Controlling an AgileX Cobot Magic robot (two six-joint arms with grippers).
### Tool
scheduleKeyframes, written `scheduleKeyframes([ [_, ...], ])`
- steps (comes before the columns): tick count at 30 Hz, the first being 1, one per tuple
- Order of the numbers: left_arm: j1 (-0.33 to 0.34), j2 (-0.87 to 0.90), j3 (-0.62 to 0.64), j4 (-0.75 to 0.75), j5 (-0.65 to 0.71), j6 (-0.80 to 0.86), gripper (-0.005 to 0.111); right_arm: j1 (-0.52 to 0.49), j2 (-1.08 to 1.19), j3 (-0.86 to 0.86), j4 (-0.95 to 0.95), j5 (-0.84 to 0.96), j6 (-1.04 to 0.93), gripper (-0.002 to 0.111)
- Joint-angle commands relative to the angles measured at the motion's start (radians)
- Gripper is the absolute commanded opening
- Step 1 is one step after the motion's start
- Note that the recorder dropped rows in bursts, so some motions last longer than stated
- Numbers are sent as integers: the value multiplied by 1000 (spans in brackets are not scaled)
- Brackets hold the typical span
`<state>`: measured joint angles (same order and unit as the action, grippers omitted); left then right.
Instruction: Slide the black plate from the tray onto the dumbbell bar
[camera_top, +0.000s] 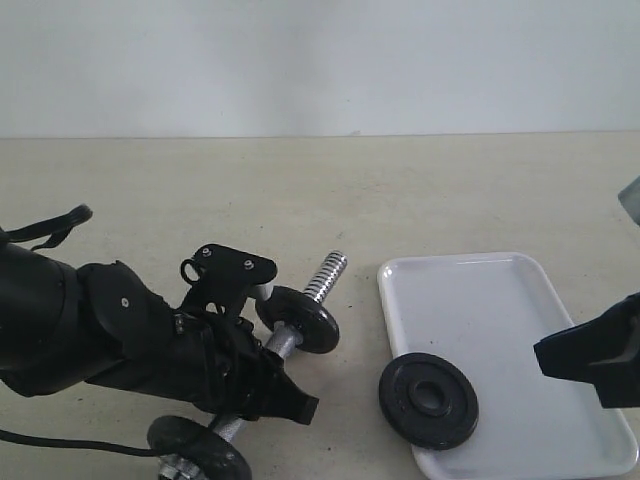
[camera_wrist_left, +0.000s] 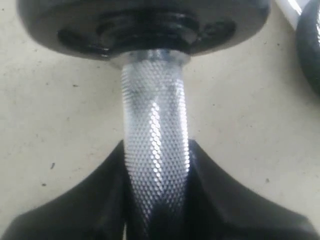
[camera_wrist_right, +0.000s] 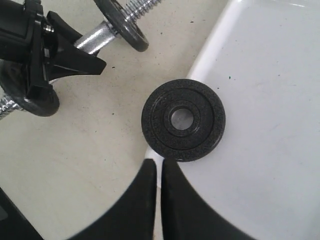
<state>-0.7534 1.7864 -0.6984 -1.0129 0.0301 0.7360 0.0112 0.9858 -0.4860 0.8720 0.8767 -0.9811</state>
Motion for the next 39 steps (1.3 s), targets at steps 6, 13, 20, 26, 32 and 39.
scheduleKeyframes([
  [6,-1,1,-6,11,-24,57,4,1,2,-5,11,-1,-11,0],
  [13,-1,1,-6,11,-61,73,4,1,2,-5,11,-1,-11,0],
  [20,-1,1,-6,11,-74,76,4,1,2,-5,13,-1,-12,0],
  [26,-1,1,-6,11,-74,96,4,1,2,-5,34,15,2,0],
  [32,-1,1,-6,11,-76,144,4,1,2,-3,34,106,6,0],
  [39,-1,1,-6,11,-83,160,4,1,2,-3,27,76,6,0],
])
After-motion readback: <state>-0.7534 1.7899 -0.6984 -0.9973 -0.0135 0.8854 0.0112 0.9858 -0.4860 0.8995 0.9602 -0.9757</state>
